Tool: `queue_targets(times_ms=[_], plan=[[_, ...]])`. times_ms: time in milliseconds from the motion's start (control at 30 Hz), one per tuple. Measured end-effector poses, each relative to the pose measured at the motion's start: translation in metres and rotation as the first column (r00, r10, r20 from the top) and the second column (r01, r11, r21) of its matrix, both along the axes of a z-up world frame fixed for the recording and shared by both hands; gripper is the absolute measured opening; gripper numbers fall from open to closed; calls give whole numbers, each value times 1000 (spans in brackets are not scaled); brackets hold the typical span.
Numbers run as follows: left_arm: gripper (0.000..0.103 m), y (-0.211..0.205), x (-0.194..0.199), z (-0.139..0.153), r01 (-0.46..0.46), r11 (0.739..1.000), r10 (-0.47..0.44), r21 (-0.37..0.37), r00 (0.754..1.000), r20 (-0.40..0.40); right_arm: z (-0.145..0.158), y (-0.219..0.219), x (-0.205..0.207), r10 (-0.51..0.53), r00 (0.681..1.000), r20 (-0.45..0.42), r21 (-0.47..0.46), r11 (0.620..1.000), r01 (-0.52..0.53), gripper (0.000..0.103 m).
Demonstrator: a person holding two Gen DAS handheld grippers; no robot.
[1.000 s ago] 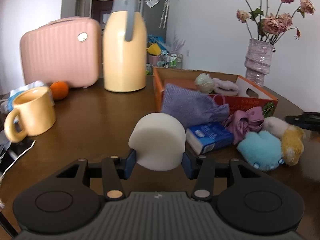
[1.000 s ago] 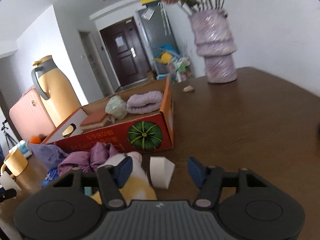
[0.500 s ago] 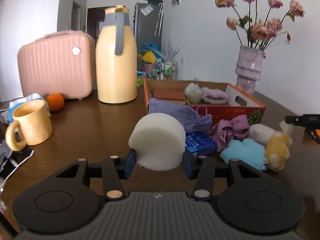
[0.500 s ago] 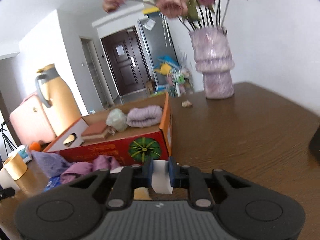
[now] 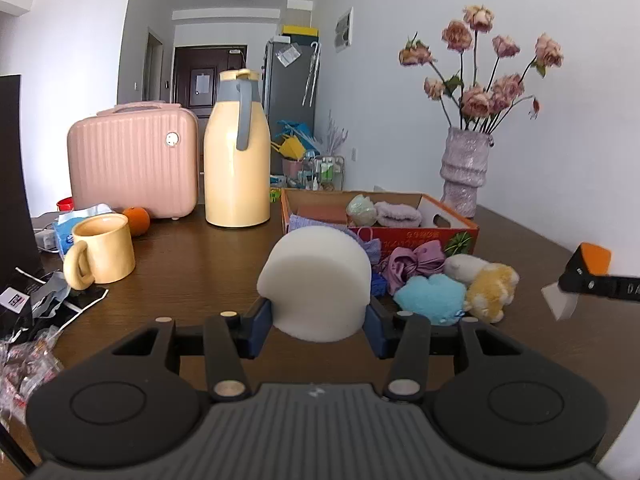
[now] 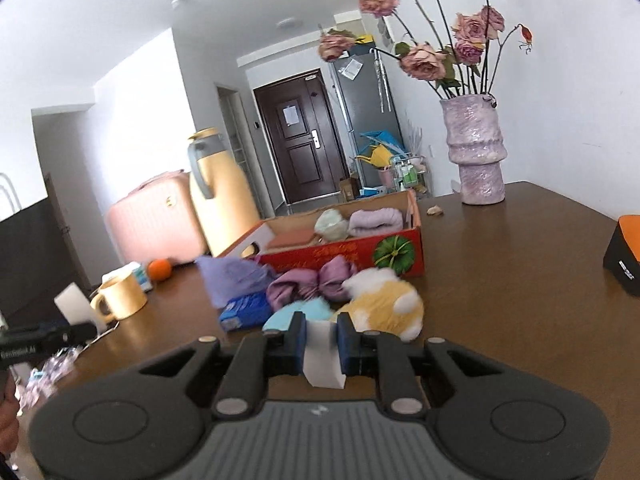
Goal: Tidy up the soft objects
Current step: 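Carry the sponge and cube into the box and open both tools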
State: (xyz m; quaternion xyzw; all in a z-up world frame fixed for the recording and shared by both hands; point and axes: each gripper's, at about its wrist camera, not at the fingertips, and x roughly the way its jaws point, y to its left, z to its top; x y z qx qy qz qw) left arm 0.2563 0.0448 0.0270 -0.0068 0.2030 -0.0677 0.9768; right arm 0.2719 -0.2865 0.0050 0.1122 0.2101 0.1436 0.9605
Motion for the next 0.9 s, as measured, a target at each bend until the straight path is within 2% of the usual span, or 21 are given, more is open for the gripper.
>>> queue_targets(times_ms=[300, 500, 600, 733, 800, 900], plan=[[49, 5, -42, 12, 7, 1000, -5, -28, 999, 52, 6, 6, -28, 10, 1000, 28, 13, 1000, -11, 16], [49, 2, -31, 16, 35, 999, -33, -37, 998, 57, 10, 7, -11, 33, 999, 31, -1, 999, -33, 16], [49, -9, -5, 22, 87, 996, -86, -7, 995, 55, 20, 12, 15, 65, 997, 45, -14, 998, -64, 16], [49, -18, 57, 39, 170, 985, -171, 11, 985, 34, 41, 18, 74, 115, 991, 71, -22, 993, -114, 16], [49, -26, 98, 48, 193, 980, -193, 54, 981, -3, 50, 22, 113, 134, 989, 69, -25, 991, -133, 16], [50, -39, 165, 60, 220, 968, -210, 123, 974, -88, 55, 27, 182, 155, 988, 5, 12, 988, -155, 16]])
